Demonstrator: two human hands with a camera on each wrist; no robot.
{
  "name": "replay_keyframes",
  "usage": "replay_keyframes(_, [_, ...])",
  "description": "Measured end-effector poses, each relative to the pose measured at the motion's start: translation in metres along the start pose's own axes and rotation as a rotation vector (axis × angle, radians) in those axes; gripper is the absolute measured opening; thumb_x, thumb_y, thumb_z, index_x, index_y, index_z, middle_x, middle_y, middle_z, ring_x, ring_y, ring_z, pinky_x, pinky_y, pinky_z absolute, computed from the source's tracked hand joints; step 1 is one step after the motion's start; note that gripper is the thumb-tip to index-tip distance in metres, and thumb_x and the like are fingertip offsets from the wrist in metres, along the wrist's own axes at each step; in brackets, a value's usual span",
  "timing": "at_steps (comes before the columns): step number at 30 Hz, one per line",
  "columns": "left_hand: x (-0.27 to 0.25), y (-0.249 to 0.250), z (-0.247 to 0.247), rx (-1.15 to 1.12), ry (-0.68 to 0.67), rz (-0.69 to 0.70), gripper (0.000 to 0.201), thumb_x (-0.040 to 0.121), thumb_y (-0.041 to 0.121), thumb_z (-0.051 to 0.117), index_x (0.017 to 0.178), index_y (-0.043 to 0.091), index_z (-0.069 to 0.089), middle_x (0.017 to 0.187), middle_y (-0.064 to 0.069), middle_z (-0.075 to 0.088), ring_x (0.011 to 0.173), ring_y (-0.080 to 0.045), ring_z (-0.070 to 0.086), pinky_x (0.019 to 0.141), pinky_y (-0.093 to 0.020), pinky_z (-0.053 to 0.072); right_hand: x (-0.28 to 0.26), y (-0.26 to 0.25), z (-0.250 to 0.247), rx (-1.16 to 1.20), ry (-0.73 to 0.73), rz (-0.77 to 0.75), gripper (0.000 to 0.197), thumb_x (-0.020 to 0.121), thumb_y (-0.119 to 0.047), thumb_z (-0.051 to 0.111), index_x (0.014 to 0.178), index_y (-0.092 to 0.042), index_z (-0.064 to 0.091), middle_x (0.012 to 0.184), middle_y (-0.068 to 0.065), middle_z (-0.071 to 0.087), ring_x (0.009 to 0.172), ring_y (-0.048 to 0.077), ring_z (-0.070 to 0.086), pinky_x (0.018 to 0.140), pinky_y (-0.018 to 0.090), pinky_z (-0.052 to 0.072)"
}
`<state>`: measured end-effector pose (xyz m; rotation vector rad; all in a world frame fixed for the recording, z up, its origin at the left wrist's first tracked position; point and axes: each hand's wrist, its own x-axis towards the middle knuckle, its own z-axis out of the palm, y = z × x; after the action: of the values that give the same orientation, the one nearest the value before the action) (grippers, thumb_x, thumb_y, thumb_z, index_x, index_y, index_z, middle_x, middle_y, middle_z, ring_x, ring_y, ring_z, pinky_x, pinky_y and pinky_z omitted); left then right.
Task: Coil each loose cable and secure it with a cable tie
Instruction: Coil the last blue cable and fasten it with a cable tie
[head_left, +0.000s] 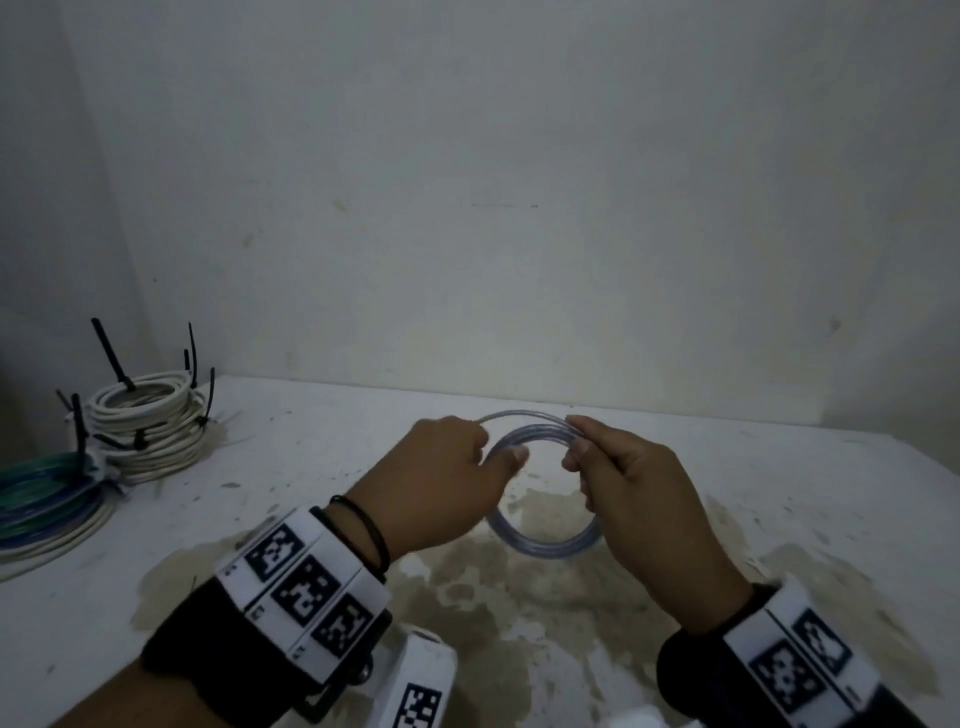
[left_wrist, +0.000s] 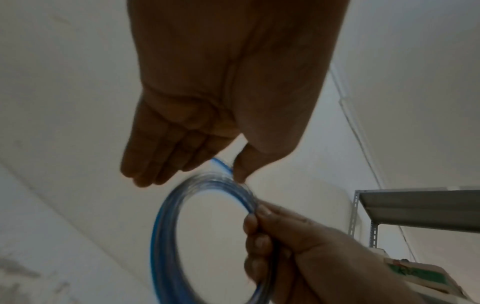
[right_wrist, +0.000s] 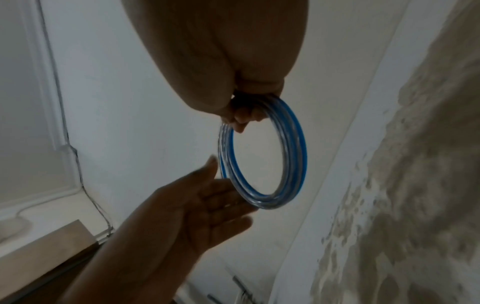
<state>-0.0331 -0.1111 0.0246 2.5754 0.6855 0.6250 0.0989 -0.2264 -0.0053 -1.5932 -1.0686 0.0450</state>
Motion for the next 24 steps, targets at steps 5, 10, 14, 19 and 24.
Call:
replay_keyframes(5, [0.005, 0.001, -0.006, -0.059, 0.319, 0.092, 0.033, 0.098, 0.029, 0.045, 0.087, 0.008, 0.069, 0.086, 0.001, 0.070, 0.080, -0.013, 0.061, 0.081, -0.028, 0.047, 0.002, 0.007, -0.010, -0.196, -0.006, -0.013, 0.025, 0.098, -0.016, 0.047, 0.113, -0.012, 0.067, 0.068, -0.021, 0.051, 0.064, -0.004, 0.047, 0.065, 0.015, 0.036])
replay_keyframes(10, [0.014, 0.012, 0.027, -0.568, 0.045, 0.070, 0.034, 0.102, 0.027, 0.038, 0.102, 0.010, 0.068, 0.088, 0.001, 0.070, 0.079, -0.014, 0.065, 0.083, -0.036, 0.052, -0.007, -0.001, -0.017, -0.016, 0.015, -0.001, 0.022, 0.097, -0.014, 0.048, 0.103, -0.018, 0.069, 0.071, -0.004, 0.060, 0.056, 0.004, 0.050, 0.061, 0.020, 0.043])
replay_keyframes(14, [0.011, 0.031, 0.048, -0.907, 0.009, 0.034, 0.033, 0.102, 0.020, 0.037, 0.093, 0.003, 0.064, 0.072, -0.004, 0.060, 0.057, -0.015, 0.053, 0.058, -0.030, 0.053, -0.019, 0.003, -0.037, 0.242, 0.145, 0.128, 0.029, 0.097, -0.013, 0.049, 0.091, -0.038, 0.062, 0.072, -0.006, 0.060, 0.055, 0.001, 0.048, 0.053, 0.015, 0.044])
replay_keyframes(19, [0.013, 0.058, 0.085, -0.992, -0.060, 0.031, 0.030, 0.102, 0.021, 0.040, 0.094, 0.006, 0.065, 0.068, 0.003, 0.060, 0.053, -0.012, 0.049, 0.056, -0.025, 0.049, -0.040, 0.023, -0.061, 0.275, 0.351, 0.222, 0.025, 0.097, -0.014, 0.049, 0.098, -0.032, 0.066, 0.071, -0.008, 0.062, 0.054, 0.000, 0.049, 0.056, 0.016, 0.044])
replay_keyframes(24, [0.013, 0.098, 0.133, -0.901, -0.045, 0.094, 0.028, 0.102, 0.024, 0.039, 0.087, 0.015, 0.062, 0.061, 0.008, 0.048, 0.047, -0.010, 0.038, 0.049, -0.027, 0.036, -0.062, 0.049, -0.090, 0.334, 0.506, 0.376, 0.028, 0.098, -0.013, 0.047, 0.122, -0.009, 0.062, 0.077, -0.003, 0.063, 0.057, 0.002, 0.052, 0.060, 0.016, 0.047])
